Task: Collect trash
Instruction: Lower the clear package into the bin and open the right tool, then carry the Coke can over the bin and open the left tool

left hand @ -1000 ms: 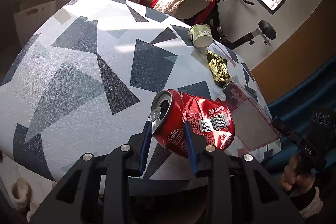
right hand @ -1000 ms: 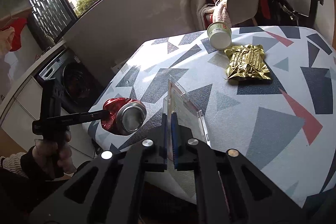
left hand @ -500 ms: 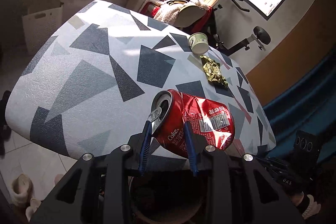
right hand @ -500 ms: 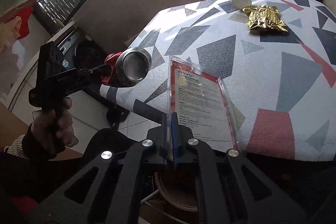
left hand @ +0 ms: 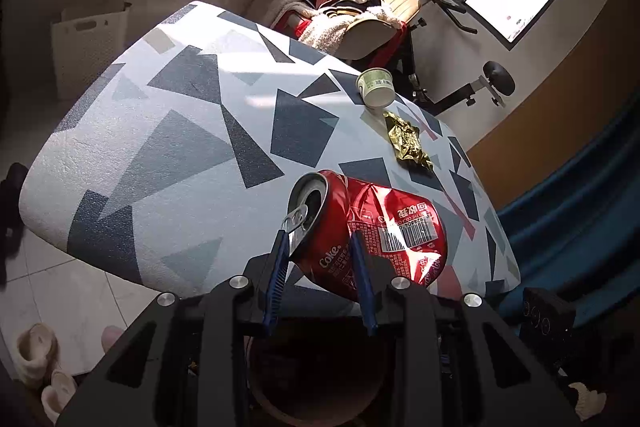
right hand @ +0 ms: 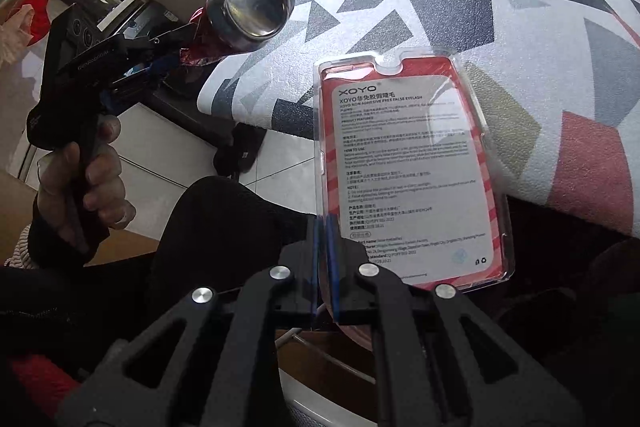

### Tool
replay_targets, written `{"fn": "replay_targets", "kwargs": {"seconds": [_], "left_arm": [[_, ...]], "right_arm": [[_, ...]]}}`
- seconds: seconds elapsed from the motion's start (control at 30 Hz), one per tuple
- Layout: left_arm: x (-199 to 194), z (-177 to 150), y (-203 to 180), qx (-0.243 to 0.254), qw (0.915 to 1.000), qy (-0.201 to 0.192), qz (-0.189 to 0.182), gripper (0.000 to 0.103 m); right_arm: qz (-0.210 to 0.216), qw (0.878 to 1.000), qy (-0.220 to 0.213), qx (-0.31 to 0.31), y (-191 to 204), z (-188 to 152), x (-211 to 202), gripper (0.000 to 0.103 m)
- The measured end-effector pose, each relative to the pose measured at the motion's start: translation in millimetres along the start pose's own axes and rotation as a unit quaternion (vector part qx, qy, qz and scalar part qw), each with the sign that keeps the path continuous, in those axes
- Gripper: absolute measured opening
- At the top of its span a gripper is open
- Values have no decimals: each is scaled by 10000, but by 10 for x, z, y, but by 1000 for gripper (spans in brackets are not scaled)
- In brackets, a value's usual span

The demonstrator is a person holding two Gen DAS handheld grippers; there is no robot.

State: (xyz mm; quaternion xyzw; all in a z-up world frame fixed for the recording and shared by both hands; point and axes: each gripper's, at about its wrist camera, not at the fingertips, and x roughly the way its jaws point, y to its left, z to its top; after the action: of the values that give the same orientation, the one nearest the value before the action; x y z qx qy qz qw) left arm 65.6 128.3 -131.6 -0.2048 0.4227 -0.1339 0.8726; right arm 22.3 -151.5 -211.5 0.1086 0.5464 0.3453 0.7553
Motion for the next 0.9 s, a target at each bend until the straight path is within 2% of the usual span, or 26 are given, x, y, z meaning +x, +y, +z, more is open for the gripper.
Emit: {"fn": "replay_targets", "kwargs": {"seconds": [0.1,0.17,0.3,0.37,0.4,0.43,0.5,0.63,0.9], "left_arm": [[0,-8,-2,-3,10000,2,1,31],[-1,-10,-2,-8,10000,3,1,31],[-3,-7,0,-3,10000,-2,1,31],[3,-5,-2,20,10000,7,-1,31],[12,-28,-21,50,10000,9,13,31],[23,-49,-42,86,10000,15,26,31],[41,-72,-79,160,9999,28,30,31],[89,-143,-188,390,9992,81,64,31],[254,-362,-454,1063,9936,340,168,31]], "right_arm": [[-52,9999,123,29,-4,-25,54,9],[-120,9998,166,51,-12,-29,73,13],[-255,9994,175,125,-38,-20,83,30],[-408,9991,53,39,-36,3,29,34],[-510,9987,-43,-10,-38,34,-8,44],[-636,9978,-165,-55,-35,54,-61,59],[-910,9946,-466,-165,-32,113,-191,73],[-1279,9869,-928,-332,-45,208,-433,92],[-1665,9750,-1387,-484,-139,323,-737,97]]}}
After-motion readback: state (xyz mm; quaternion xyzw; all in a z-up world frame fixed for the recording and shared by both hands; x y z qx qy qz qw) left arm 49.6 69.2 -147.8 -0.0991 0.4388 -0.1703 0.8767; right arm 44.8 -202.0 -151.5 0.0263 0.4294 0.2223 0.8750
